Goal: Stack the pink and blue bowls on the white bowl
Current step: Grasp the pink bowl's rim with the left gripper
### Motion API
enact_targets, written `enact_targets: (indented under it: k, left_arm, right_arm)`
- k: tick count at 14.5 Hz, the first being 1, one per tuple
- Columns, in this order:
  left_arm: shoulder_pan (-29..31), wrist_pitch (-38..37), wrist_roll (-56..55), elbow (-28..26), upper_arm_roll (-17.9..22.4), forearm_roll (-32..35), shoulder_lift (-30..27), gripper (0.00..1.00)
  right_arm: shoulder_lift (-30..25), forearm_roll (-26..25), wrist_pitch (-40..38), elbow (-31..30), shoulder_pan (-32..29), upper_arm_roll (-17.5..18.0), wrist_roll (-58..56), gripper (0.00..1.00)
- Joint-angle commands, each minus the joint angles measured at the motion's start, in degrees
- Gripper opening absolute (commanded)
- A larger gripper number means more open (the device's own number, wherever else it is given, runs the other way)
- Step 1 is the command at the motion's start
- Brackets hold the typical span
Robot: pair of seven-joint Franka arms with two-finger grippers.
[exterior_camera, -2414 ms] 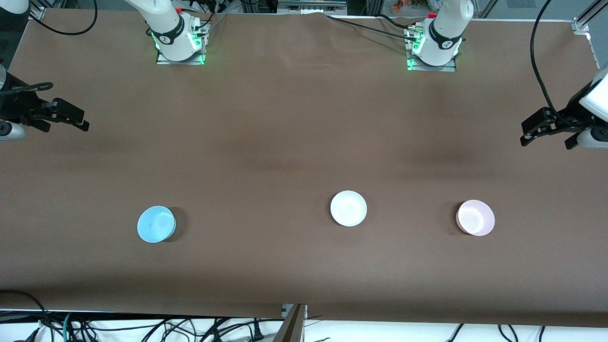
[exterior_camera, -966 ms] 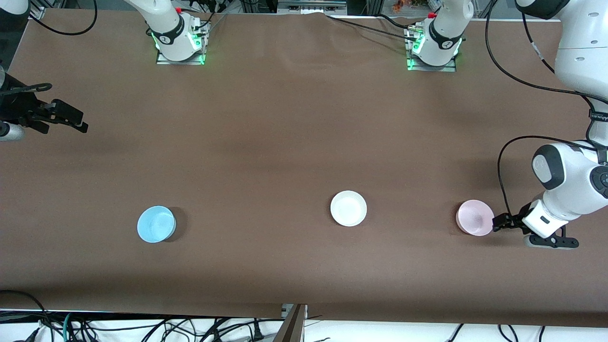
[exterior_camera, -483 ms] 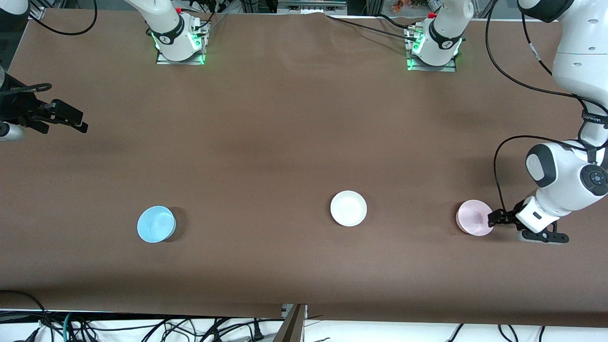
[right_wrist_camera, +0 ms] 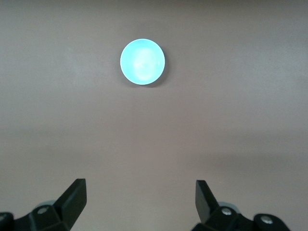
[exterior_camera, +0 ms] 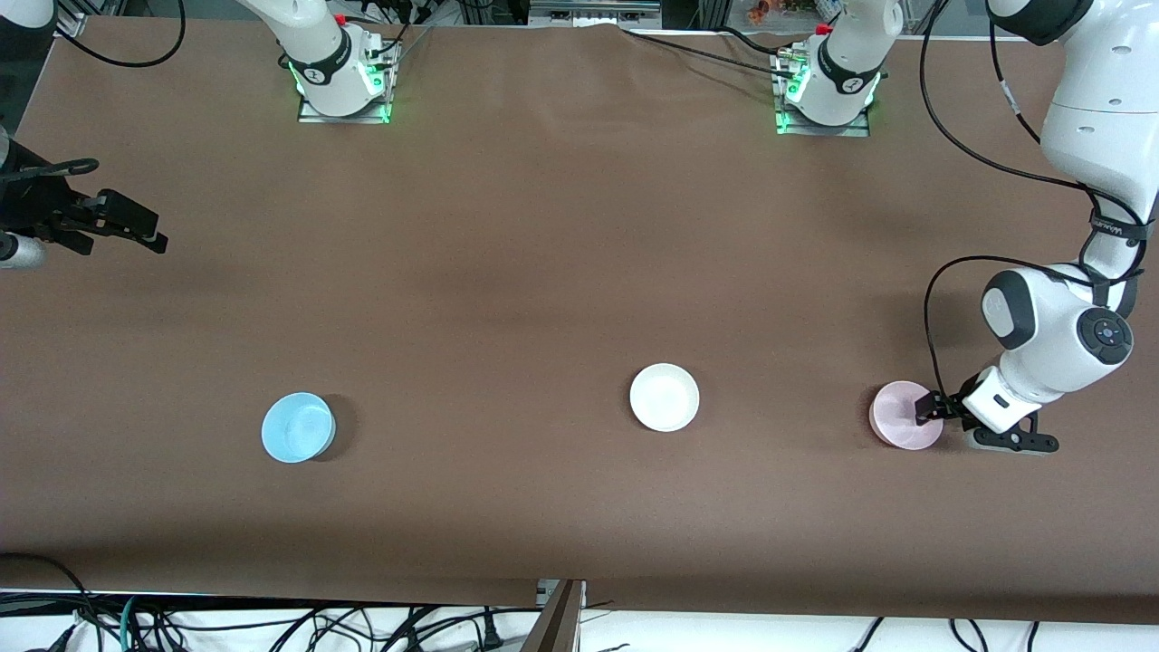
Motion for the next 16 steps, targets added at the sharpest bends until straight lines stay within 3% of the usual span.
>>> enact_targets:
  k: [1, 4, 5, 10, 16]
  left_arm:
    - [0.5, 0.4, -0.2, -1.5, -0.3, 0.7, -2.0, 0.39]
    - [0.3, 0.2, -2.5, -3.0, -0.7, 0.7, -3.8, 0.07]
    - [0.0, 0.2, -2.9, -3.7, -0.7, 0.7, -4.2, 0.0]
    - [-1.5, 0.2, -5.1, -3.2, -0.8, 0.7, -5.2, 0.0]
    - [-11.6, -7.3, -25.5, -2.0, -1.0, 0.2, -11.6, 0.0]
  right_arm:
    - [0.5, 0.8, -0.3, 1.1, -0.5, 0.1, -0.2, 1.0]
    - [0.5, 0.8, -0.3, 1.1, -0.5, 0.1, -0.2, 1.0]
    - [0.5, 0.7, -0.3, 1.1, -0.5, 0.1, -0.2, 1.0]
    - [0.9, 0.5, 0.2, 1.2, -0.6, -0.7, 0.1, 1.0]
    - [4.3, 0.6, 5.3, 1.2, -0.9, -1.8, -0.4, 1.0]
